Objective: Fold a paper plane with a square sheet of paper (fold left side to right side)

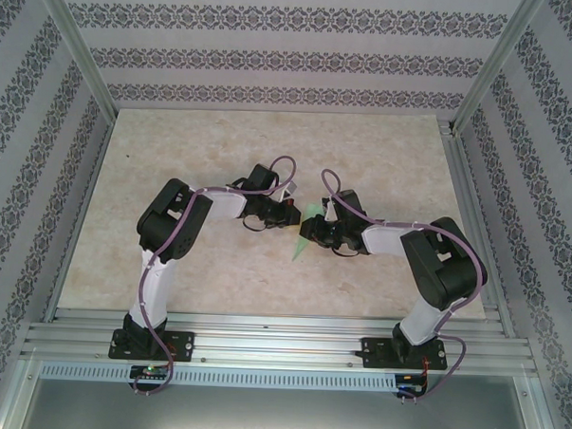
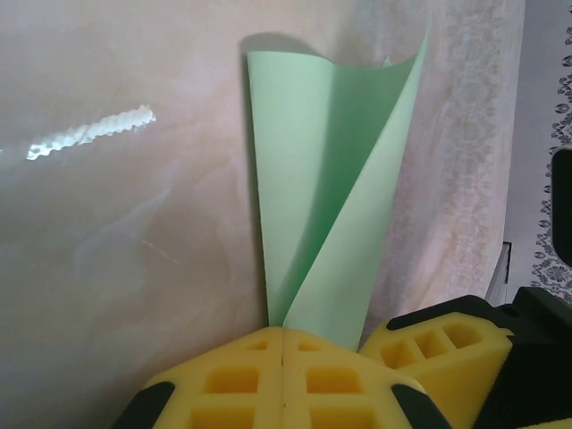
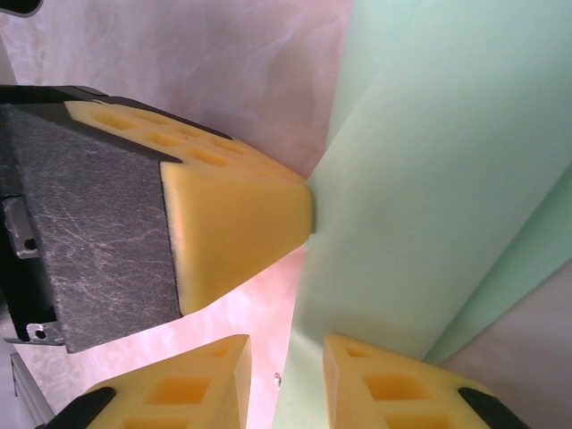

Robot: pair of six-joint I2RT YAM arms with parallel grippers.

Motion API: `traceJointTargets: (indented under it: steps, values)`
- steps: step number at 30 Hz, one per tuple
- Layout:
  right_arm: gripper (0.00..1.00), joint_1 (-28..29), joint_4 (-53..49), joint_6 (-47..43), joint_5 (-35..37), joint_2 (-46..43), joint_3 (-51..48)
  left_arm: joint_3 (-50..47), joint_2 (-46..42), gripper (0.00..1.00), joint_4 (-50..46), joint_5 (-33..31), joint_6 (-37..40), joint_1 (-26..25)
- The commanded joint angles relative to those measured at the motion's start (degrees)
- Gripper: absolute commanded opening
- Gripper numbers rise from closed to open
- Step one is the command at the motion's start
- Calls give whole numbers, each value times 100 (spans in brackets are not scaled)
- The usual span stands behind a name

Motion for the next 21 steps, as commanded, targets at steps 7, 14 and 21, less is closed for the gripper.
traceJointTargets:
  steps: [7,14,21]
  values:
    - [28,-62,484,226,53,268,-96,115,178,2,202,-57,2,-71]
    - [28,-112,457,223,31,203,-131,-231,-397,32,-109,-335,267,113]
    - [28,-143,550,273,-6,150,-183,-1341,-1362,29,-86,-435,475,387]
